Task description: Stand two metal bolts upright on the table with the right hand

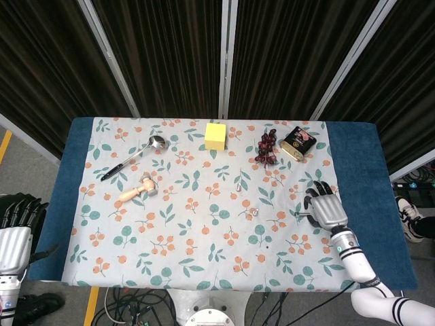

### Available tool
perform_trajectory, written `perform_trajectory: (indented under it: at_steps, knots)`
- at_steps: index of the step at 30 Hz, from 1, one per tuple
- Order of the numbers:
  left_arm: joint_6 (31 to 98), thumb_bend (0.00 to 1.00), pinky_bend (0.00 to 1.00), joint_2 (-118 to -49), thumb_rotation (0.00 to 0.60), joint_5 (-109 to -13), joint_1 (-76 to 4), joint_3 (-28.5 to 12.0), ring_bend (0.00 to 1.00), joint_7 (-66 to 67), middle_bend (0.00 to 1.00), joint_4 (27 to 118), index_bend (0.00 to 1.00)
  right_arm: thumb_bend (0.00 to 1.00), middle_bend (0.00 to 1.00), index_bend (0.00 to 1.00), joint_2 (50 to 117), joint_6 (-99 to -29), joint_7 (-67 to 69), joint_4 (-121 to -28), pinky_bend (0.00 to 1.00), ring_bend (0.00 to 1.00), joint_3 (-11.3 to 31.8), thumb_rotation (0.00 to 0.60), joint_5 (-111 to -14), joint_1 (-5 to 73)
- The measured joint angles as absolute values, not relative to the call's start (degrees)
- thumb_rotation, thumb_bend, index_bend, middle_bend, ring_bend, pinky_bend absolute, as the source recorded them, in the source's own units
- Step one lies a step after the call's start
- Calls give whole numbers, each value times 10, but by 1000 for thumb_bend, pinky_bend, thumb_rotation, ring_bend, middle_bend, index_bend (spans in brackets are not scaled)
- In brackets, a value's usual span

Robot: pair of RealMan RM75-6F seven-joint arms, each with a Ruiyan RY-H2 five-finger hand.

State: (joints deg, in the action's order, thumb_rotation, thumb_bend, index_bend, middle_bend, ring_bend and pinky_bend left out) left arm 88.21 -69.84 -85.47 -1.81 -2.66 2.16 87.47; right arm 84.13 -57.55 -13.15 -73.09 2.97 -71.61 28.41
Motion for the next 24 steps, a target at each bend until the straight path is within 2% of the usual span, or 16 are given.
perform_trajectory:
  at_steps: [16,24]
  knots:
    - [881,0,0,-697,600,-853,-18,-26,0,25,87,878,158,277,216,510,858,-557,-124,-705,0,0,32,600,-718,283]
    - [881,0,0,-698,600,-851,-18,-26,0,23,87,875,158,354,244,567,860,-554,-127,-702,0,0,34,600,-718,283]
